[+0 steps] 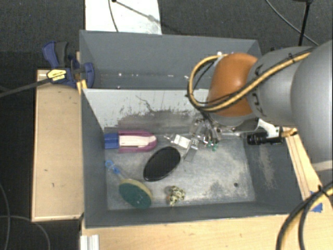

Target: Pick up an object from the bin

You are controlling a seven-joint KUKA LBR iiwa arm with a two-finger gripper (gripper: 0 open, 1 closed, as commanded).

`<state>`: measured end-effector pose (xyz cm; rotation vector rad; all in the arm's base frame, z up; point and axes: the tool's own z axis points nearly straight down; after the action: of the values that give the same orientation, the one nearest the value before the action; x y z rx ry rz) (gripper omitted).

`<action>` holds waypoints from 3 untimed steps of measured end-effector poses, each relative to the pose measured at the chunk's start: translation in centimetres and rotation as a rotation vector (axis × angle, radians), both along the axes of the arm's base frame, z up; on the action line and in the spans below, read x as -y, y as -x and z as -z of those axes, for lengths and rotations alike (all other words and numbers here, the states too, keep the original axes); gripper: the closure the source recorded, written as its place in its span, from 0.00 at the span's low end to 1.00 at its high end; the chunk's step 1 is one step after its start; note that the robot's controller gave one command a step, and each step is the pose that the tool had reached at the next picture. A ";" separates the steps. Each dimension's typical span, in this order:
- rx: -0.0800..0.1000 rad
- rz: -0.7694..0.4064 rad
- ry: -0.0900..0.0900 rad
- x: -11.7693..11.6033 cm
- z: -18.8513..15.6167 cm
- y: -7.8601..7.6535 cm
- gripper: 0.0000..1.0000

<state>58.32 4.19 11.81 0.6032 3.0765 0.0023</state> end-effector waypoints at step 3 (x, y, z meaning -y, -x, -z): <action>-0.004 0.453 -0.001 -0.3 4.8 -0.6 1.00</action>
Offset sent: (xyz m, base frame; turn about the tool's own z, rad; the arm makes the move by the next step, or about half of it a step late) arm 0.0077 0.0034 -0.0481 0.0357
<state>58.94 4.46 7.05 1.2798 2.8659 0.0006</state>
